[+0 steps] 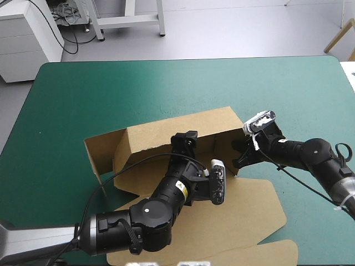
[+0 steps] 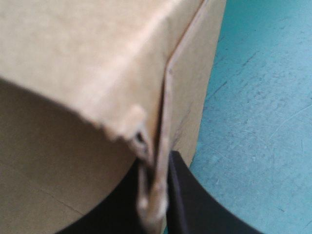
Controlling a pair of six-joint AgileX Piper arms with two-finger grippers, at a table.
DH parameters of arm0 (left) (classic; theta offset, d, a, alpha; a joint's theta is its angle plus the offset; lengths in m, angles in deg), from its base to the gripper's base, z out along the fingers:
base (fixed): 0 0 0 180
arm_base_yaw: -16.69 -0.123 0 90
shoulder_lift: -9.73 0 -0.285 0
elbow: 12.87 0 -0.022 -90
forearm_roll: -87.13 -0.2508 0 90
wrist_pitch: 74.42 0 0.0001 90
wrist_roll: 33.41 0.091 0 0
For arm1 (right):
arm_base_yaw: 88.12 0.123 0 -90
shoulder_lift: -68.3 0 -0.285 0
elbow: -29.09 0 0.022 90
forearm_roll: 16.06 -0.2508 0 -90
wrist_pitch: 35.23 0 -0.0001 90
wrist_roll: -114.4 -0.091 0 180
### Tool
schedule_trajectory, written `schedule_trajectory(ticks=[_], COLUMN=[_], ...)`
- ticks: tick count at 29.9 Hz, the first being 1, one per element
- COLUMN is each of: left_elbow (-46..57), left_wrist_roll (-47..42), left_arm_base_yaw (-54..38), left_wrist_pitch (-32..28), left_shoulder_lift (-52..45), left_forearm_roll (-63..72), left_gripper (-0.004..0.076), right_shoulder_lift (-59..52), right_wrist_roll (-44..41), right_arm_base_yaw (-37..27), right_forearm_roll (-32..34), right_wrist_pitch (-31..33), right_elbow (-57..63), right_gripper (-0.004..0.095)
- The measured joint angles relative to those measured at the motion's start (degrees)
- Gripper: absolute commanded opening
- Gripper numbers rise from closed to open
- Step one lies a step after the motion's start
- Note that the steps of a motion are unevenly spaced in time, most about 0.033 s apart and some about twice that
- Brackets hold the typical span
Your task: Fold the box
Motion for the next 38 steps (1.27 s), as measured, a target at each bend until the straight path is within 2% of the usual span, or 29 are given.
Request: schedule_trajectory(ticks=[3, 9, 17, 22, 28, 35, 38], left_elbow=[-4.0, -14.0, -28.5, -35.6, -38.6, -38.6, -38.6], left_wrist_roll=[3.6, 17.9, 33.0, 36.8, 37.7, 36.9, 35.7], left_arm_base_yaw=[-0.3, -3.1, -12.9, -25.9, -44.4, -65.0, -71.3], left_wrist_pitch=[1.0, 4.0, 11.9, 18.4, 19.2, 19.2, 19.2], left_shoulder_lift=[0.0, 0.0, 0.0, 0.0, -0.4, -0.6, -0.6], left_forearm_roll=[5.7, 25.4, 48.8, 62.3, 74.4, 83.6, 84.0], left_gripper=[0.0679, 0.0650, 0.0650, 0.0650, 0.0636, 0.0561, 0.0488], right_shoulder_lift=[0.0, 0.0, 0.0, 0.0, 0.0, 0.0, 0.0], right_wrist_roll=[0.0, 0.0, 0.0, 0.0, 0.0, 0.0, 0.0], right_arm_base_yaw=[0.0, 0.0, 0.0, 0.0, 0.0, 0.0, 0.0], right_forearm_roll=[0.0, 0.0, 0.0, 0.0, 0.0, 0.1, 0.3], right_wrist_pitch=[0.0, 0.0, 0.0, 0.0, 0.0, 0.0, 0.0], right_elbow=[0.0, 0.0, 0.0, 0.0, 0.0, 0.0, 0.0], right_gripper=[-0.0019, -0.0019, -0.0019, -0.0019, -0.0019, -0.0019, -0.0019])
